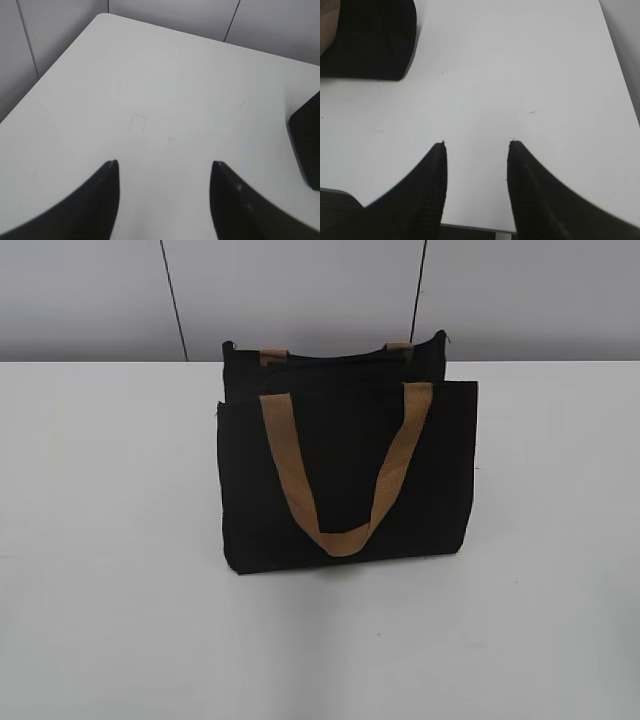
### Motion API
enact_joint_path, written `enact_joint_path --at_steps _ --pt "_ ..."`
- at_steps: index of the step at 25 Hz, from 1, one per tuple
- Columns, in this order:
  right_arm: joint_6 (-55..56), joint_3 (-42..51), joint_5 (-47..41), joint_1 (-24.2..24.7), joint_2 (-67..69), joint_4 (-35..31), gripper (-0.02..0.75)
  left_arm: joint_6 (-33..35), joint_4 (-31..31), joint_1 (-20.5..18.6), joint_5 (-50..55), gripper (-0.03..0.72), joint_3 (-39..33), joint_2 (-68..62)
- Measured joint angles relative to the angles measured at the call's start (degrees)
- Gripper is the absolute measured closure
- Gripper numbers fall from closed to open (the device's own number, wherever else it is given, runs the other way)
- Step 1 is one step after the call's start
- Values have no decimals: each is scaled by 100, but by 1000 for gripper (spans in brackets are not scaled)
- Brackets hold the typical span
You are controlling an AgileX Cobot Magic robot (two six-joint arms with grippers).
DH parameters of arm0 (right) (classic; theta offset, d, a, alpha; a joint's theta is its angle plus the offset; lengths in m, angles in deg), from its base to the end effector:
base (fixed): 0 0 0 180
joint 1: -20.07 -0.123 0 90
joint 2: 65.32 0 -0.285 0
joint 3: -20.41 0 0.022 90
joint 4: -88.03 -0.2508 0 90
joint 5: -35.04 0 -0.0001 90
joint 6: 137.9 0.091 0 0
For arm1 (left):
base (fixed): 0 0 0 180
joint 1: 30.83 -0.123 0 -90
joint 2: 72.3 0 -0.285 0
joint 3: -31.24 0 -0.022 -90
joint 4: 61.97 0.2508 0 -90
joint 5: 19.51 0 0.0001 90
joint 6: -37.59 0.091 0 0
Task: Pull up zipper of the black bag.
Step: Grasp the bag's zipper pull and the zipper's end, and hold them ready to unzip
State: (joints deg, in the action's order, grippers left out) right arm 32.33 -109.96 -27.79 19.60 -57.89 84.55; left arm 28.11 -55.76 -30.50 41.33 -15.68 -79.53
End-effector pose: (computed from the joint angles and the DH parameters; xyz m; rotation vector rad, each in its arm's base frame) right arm -0.0054 0.0049 0.2694 -0.1903 2.0823 -0.0250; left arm -0.0101 0.0087 0.2854 -0.1672 1.9954 0.0190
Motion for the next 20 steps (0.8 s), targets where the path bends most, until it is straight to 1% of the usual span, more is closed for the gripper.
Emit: enact_joint_path --at_steps 20 --pt "0 0 5 0 0 0 418 0 0 0 -5 256 0 0"
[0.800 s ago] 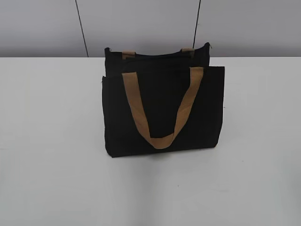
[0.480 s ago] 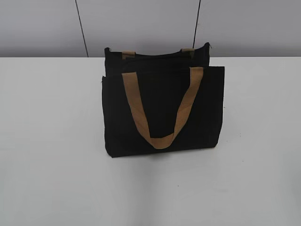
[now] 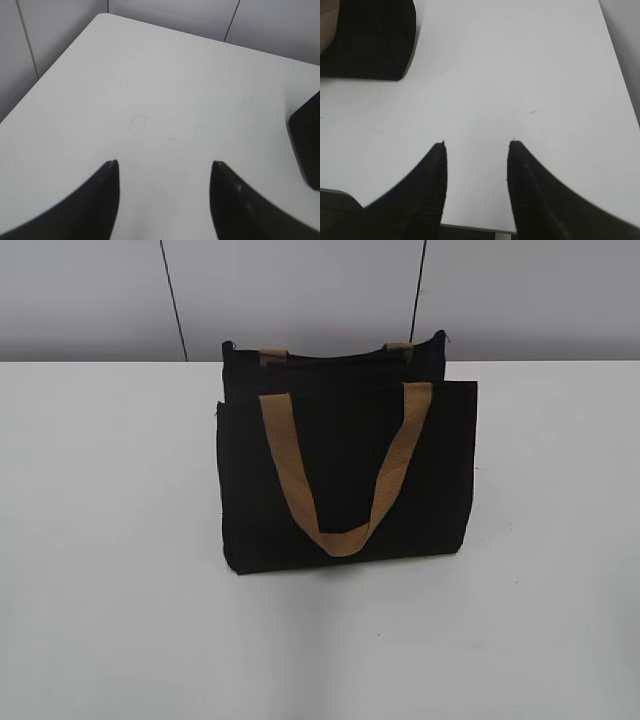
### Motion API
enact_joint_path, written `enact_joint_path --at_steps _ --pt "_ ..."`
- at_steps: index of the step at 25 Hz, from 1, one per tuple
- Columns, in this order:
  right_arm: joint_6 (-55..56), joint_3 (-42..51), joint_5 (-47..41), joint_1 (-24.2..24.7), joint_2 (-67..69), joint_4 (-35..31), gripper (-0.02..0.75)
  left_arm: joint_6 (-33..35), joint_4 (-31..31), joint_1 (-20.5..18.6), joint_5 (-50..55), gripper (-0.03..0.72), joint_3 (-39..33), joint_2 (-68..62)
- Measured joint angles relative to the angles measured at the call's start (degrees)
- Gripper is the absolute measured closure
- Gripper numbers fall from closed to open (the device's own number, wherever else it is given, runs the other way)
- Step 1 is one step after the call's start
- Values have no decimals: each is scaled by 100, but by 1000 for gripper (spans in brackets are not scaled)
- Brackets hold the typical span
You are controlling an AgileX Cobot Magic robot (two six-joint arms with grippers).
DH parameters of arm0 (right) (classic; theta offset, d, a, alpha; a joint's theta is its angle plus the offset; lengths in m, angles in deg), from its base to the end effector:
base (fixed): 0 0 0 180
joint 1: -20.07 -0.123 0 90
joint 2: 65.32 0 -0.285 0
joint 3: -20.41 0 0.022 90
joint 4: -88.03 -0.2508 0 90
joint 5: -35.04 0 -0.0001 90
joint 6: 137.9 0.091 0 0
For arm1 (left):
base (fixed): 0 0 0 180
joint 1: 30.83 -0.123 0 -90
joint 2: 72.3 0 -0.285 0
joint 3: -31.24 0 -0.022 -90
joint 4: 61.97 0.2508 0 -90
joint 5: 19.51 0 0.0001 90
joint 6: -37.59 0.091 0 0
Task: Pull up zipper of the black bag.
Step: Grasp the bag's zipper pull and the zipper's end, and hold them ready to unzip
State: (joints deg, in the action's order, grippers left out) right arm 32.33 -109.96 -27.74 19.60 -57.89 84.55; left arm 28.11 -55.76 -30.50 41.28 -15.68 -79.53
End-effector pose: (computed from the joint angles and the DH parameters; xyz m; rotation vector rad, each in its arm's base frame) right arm -0.0053 0.0049 0.2695 -0.1902 2.0814 -0.0251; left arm -0.0101 0.0087 0.2855 -0.1671 1.9946 0.0189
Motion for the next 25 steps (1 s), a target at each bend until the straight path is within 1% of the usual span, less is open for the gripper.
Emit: enact_joint_path --at_steps 5,9,14,21,25 --pt "0 0 0 0 0 0 418 132 0 0 -134 256 27 -432" --pt "0 0 0 0 0 0 418 411 -72 0 -1063 256 112 -997" --pt "0 0 0 0 0 0 418 461 -164 37 -2480 256 118 -1763" --pt "0 0 0 0 0 0 418 472 -164 481 -4190 256 75 -2877" --pt "0 0 0 0 0 0 418 472 -169 753 -5131 256 -192 -3582"
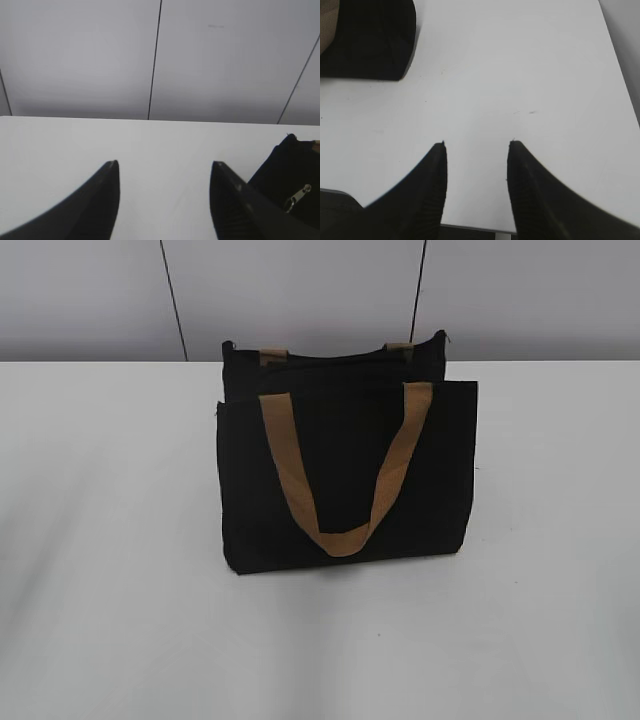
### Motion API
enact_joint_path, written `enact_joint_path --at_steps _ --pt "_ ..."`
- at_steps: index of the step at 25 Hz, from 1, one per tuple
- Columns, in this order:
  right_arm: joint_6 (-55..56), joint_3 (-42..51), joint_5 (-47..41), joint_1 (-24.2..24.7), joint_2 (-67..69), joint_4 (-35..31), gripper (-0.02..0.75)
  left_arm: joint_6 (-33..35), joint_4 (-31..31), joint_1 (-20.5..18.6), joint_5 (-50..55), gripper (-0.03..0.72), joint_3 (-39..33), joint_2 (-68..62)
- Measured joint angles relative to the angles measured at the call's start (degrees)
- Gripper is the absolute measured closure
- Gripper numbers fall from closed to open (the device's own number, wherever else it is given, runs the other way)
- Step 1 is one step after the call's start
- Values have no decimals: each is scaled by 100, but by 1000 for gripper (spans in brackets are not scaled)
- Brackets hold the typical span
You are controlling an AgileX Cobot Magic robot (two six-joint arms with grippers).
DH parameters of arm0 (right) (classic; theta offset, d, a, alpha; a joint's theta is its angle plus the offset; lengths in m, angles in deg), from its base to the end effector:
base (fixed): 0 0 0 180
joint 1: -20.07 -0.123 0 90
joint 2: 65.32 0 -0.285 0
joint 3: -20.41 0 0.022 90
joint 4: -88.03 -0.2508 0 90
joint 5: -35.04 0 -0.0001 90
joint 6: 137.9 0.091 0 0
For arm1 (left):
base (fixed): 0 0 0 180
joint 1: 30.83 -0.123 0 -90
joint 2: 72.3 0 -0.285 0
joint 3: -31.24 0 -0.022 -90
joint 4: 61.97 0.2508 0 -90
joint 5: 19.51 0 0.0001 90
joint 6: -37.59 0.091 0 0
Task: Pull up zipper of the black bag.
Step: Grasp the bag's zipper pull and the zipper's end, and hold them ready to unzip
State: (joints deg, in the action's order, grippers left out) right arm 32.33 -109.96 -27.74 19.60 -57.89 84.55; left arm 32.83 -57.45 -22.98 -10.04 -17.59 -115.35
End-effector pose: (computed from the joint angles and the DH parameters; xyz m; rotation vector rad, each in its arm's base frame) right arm -0.0053 0.0049 0.2695 -0.1902 2.0814 -0.0251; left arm 0.1312 -0.0169 0.3134 0.1071 1.7660 -0.0916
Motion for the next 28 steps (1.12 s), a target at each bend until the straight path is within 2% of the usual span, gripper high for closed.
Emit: enact_joint_path --at_steps 6,9,15,22,28 --pt "0 0 0 0 0 0 418 11 28 235 -2101 274 -685 -1162" --pt "0 0 0 0 0 0 418 11 28 514 -3240 279 -975 -1837" --pt "0 0 0 0 0 0 418 11 45 991 -4667 281 -1018 -3209" --pt "0 0 0 0 0 0 418 11 394 1052 -6480 281 -1018 -5019" --pt "0 0 0 0 0 0 418 11 887 1052 -7331 281 -1018 -6169"
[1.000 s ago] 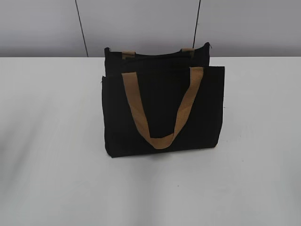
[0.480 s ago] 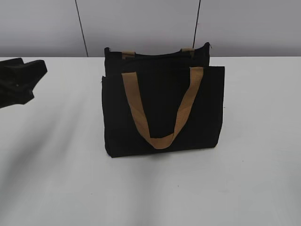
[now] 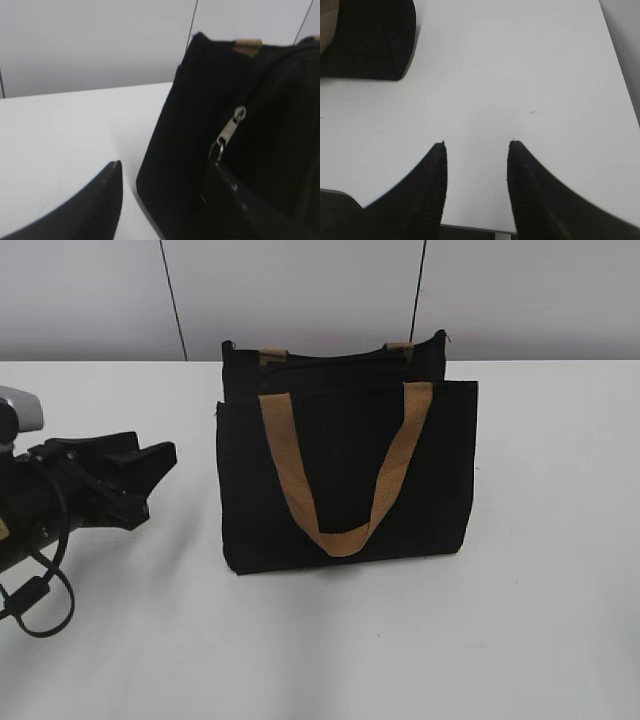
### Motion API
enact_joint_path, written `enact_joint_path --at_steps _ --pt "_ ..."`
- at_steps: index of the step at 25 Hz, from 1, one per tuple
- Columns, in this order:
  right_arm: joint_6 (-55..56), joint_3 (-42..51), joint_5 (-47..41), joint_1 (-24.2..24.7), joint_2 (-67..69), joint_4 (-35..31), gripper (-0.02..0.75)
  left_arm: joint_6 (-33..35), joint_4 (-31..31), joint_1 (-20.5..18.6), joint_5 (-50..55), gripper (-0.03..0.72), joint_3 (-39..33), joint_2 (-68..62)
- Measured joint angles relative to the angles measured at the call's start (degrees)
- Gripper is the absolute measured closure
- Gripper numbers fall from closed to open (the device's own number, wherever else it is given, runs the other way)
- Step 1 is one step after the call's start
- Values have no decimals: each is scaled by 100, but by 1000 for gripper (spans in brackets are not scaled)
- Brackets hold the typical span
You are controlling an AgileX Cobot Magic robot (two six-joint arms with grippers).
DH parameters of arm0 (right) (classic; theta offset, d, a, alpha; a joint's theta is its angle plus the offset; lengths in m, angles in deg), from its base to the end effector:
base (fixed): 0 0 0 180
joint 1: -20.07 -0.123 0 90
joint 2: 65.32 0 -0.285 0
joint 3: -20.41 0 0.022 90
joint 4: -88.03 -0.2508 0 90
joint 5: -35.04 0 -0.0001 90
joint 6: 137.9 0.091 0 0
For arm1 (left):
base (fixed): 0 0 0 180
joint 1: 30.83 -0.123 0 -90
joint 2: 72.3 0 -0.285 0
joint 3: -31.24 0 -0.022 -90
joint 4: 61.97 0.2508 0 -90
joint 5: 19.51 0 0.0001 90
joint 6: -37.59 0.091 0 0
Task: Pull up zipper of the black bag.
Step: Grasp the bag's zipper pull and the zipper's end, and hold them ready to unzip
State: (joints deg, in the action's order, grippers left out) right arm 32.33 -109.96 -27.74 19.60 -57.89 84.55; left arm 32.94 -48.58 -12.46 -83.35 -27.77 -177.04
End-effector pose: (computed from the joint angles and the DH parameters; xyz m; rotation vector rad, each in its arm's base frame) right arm -0.0053 0.0049 0.2695 -0.1902 2.0814 -0.0251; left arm 0.2325 -0.0971 0.1476 0.4529 1.7087 -0.3997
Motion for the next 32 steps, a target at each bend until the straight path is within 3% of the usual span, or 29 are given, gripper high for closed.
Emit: enact_joint_path --at_steps 17,32 --pt "0 0 0 0 0 0 418 -66 1847 0 814 281 980 -1033" --pt "0 0 0 0 0 0 418 -66 1993 0 473 318 1508 -1759"
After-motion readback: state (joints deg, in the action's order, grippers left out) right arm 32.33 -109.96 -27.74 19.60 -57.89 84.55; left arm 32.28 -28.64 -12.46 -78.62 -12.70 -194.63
